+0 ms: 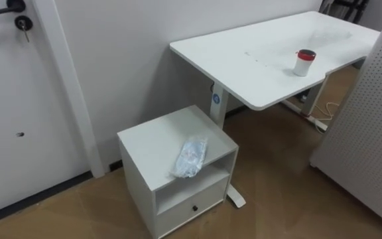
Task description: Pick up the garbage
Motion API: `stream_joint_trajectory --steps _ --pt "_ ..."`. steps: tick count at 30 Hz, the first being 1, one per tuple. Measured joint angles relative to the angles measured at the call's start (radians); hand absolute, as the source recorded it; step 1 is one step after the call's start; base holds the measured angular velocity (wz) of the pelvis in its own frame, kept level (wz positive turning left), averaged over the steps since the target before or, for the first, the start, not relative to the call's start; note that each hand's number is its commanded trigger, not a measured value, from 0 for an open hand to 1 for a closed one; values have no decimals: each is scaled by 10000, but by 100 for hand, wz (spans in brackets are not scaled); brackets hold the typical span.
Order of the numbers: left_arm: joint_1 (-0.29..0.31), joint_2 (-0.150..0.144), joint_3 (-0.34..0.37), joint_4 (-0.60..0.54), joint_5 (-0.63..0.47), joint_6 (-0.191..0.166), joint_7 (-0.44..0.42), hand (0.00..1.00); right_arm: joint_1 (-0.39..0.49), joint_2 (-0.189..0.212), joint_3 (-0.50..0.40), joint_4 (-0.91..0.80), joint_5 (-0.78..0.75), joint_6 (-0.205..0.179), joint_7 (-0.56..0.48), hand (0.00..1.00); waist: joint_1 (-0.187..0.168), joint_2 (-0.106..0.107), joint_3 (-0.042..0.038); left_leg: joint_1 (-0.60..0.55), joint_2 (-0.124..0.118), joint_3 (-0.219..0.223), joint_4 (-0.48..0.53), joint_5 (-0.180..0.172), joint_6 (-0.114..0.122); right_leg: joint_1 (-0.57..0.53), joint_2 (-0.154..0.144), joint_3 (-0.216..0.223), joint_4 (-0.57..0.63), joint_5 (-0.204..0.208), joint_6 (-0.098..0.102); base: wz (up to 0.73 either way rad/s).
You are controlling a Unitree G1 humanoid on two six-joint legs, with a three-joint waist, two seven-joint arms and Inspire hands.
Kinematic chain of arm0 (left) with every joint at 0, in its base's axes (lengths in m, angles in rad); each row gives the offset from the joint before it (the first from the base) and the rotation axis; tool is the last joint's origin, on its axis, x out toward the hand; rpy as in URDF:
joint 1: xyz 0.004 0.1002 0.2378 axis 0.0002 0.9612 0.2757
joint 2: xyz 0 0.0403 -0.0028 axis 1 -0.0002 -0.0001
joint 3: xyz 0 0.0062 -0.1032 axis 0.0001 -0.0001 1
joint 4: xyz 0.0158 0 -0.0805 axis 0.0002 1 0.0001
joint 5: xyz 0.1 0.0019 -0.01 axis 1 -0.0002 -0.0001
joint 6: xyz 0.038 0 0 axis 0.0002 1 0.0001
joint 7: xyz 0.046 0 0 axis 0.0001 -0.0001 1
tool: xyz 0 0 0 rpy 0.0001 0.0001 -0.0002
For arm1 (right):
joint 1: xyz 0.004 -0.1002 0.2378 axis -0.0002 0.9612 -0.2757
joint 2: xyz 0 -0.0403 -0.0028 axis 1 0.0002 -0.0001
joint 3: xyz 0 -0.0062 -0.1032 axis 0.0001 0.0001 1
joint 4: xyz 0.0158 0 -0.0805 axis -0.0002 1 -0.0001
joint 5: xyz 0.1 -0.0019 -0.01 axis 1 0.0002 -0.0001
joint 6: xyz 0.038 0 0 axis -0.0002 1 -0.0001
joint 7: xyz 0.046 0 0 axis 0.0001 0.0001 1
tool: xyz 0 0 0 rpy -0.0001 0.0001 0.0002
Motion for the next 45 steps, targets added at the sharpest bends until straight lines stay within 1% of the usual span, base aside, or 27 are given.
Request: stream_joint_trajectory --steps 2,4,6,8,9,10,11,13,14,15,17,18,19,20,21,22,23,25,26,28,29,31,33,34,37,42,45 --pt "-61 -15 -42 -42 12 46 -149 0 -142 -92 73 213 -1 4 96 100 14 38 2 -750 271 12 1784 26 -11 48 24 -7 291 -295 -199 -2" --pt "-8 -32 -106 -44 -13 108 -252 0 -96 -202 228 167 57 52 70 100 -27 39 76 -1622 533 -46 3750 514 26 499 138 -19 453 -644 -327 20" --pt "-49 -49 -381 -66 -6 127 -323 0 14 -345 221 135 102 112 5 100 -192 41 78 -2440 344 -13 3540 357 246 643 75 -16 486 -864 -358 39" --pt "-23 -65 -372 -95 3 158 -403 0 1 -433 218 140 103 157 -43 100 -152 1 64 -3213 36 256 2213 448 211 640 -16 174 498 -1027 -321 3" --pt "-9 -52 -333 -110 5 177 -423 0 -26 -451 225 141 96 206 -56 100 33 -13 48 -3616 -45 324 760 770 60 652 -41 335 483 -1124 -304 -41" --pt "135 -28 -334 -227 8 174 -427 0 14 -433 275 144 84 207 -81 100 71 -48 39 -3934 -205 228 -484 1556 15 742 -156 353 460 -1247 -253 -45" --pt "224 -26 -323 -262 17 166 -426 0 43 -422 309 131 72 214 -97 100 85 -98 24 -3968 -283 217 -951 1911 25 839 -255 374 422 -1301 -192 -37" --pt "328 -81 -330 -265 7 105 -427 0 372 -434 345 -139 38 218 -235 100 46 -168 -25 -3882 -515 260 -1695 3377 323 1399 -432 558 -77 -1468 154 -20" --pt "342 -82 -332 -271 0 18 -426 0 417 -430 337 -195 24 221 -284 100 18 -215 -66 -3824 -642 283 -1657 3545 518 1474 -531 605 -167 -1526 264 -23" --pt "369 -72 -325 -331 1 -112 -418 0 481 -426 342 -229 5 292 -391 100 76 -387 -133 -3810 -780 580 -1306 3466 775 1584 -771 681 -255 -1623 458 -31" --pt "210 -71 -336 -435 -17 -256 -410 0 460 -459 306 -298 -104 225 -452 100 -5 -519 -27 -3952 -826 781 -356 2854 798 1894 -984 723 -466 -1430 797 -26" --pt "-3 -1 -335 -415 -171 -333 -404 0 400 -431 341 -396 -279 186 -517 100 37 -426 23 -4344 -741 889 876 2453 1058 2196 -1088 974 -526 -1293 792 -20" --pt "-63 68 -340 -392 -381 -496 -355 0 366 -431 430 -404 -302 200 -587 100 61 -458 57 -4619 -719 1135 1453 2101 1029 2363 -1231 1377 -253 -1301 810 -17" --pt "-83 36 -364 -389 -487 -561 -344 0 410 -489 427 -412 -301 200 -603 100 50 -381 -122 -4540 -702 1173 1132 1859 989 2214 -1232 1345 233 -1307 821 -8" --pt "-238 71 -471 -399 -626 -651 -299 0 408 -540 406 -450 -298 245 -719 100 7 -383 -150 -4165 -831 1267 1130 1284 1110 1667 -1505 1292 1808 -1369 935 4" --pt "-441 106 -461 -442 -624 -749 -112 0 378 -556 371 -513 -292 298 -809 100 76 -532 -57 -3756 -1045 1478 1159 910 1260 1046 -1895 1300 3613 -897 1110 0" --pt "-545 109 -453 -437 -627 -793 -20 0 381 -572 295 -535 -293 281 -886 100 98 -515 -57 -3568 -1034 1613 1176 741 1315 826 -2028 1305 4232 -443 1088 -19" --pt "-950 225 -598 -490 -708 -906 485 0 245 -576 251 -673 -303 12 -992 100 251 -120 -68 -2802 -942 1573 797 388 1354 161 -2107 1263 5622 1692 827 -22" --pt "-1081 273 -637 -586 -687 -913 629 0 211 -540 267 -733 -303 -60 -986 100 299 -162 -55 -2665 -934 1552 618 373 1357 -122 -2157 1199 5968 1692 825 -15" --pt "-1599 333 -767 -1081 -662 -1140 1264 0 -141 -512 440 -923 -268 -264 -943 100 308 -26 64 -2308 -721 1366 88 396 1313 -1533 -2072 536 6568 499 676 -2" --pt "-1727 340 -871 -1169 -657 -1245 1410 0 -223 -520 536 -965 -271 -284 -948 100 306 27 74 -2242 -632 1332 10 399 1307 -1877 -1990 404 6383 260 677 12" --pt "-2281 325 -1130 -1741 -471 -1535 1784 0 -413 -452 661 -959 -192 -472 -1013 100 243 151 78 -2159 -475 1092 -254 434 1247 -2711 -1790 -78 4359 -91 628 30" --pt "-2576 321 -1536 -2442 -388 -1743 2016 0 -429 -445 868 -876 -79 -643 -1047 100 100 97 44 -2138 -454 1066 -326 429 1235 -2800 -1647 -176 1960 114 658 58" --pt "-2751 305 -1687 -2676 -262 -2029 2232 0 -437 -436 1019 -861 -77 -787 -1062 100 47 36 7 -2119 -430 1068 -331 376 1140 -2838 -1484 -38 881 1146 743 62" --pt "-2897 269 -1801 -3169 3 -2217 2697 0 -647 -402 1503 -573 -80 -1029 -1065 100 77 228 -17 -2006 -71 1073 -385 406 898 -2457 -883 -22 40 1597 626 -9" --pt "-3080 320 -1816 -3186 -4 -2582 3384 0 -1106 -394 2254 -105 81 -1154 -1048 100 -238 300 122 -2340 289 1281 277 501 708 -2261 -600 352 -440 1679 525 -25" --pt "-3357 450 -2015 -3187 9 -2660 3630 0 -1219 -430 2234 -108 156 -1235 -1008 100 -549 328 156 -2465 282 1318 -114 458 633 -2706 -524 226 -406 1681 522 -1"
